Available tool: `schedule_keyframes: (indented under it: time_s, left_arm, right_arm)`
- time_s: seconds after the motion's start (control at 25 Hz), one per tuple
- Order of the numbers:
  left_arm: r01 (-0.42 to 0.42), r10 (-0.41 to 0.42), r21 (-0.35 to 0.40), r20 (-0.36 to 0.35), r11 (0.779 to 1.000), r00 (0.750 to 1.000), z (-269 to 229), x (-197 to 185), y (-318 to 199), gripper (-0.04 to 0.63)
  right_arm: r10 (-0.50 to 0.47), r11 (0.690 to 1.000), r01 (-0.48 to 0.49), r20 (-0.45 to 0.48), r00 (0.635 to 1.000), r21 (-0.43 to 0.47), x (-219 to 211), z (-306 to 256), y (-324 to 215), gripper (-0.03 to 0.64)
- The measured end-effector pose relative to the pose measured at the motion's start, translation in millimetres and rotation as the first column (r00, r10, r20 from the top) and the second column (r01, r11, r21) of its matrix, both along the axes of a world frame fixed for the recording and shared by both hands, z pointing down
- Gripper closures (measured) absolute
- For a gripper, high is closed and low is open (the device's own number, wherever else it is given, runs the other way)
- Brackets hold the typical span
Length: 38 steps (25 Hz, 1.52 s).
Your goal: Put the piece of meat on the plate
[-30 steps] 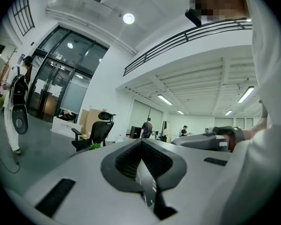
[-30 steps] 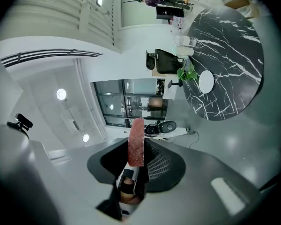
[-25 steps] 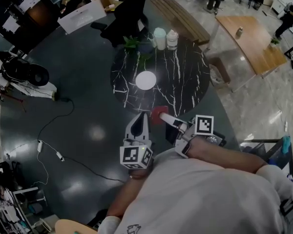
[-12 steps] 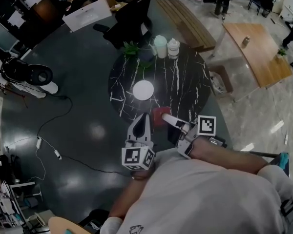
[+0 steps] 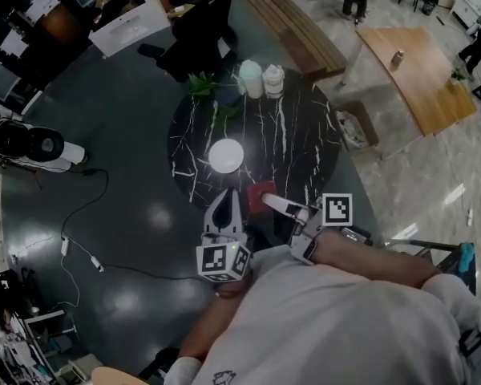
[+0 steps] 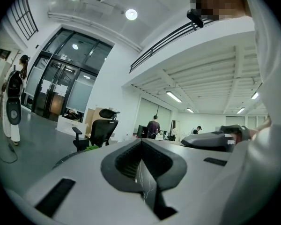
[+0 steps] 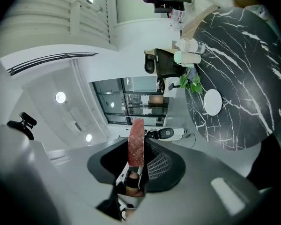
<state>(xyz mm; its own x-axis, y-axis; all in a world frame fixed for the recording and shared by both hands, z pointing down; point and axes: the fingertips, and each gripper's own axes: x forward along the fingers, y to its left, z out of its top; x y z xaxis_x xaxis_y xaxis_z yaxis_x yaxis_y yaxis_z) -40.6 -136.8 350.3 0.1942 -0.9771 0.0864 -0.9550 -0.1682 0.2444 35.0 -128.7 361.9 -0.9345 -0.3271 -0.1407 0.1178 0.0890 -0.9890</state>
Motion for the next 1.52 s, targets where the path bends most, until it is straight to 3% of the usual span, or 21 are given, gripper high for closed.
schedule_keyframes:
  time_s: [0.48, 0.96, 1.52]
  left_arm:
    - [-0.121, 0.121, -0.013, -0.021, 0.993, 0.992, 9.0, -19.5, -83.8, 0.589]
    - [-0.094, 0.093, -0.032, -0.034, 0.995, 0.995, 20.6, -97.0, -148.1, 0.589]
    - [-0.093, 0.083, -0.182, -0.063, 0.979, 0.995, 116.6, -149.2, -185.5, 0.589]
  right_arm:
    - [0.071, 0.997, -0.072, -0.026, 0.997, -0.029, -27.8, 10.0, -67.3, 0.526]
    - [0.086, 0.994, -0.091, -0.081, 0.993, -0.061, -88.6, 36.2, -138.7, 0.526]
    - [0.052, 0.991, -0.073, -0.184, 0.982, -0.112, -140.6, 107.0, -182.4, 0.526]
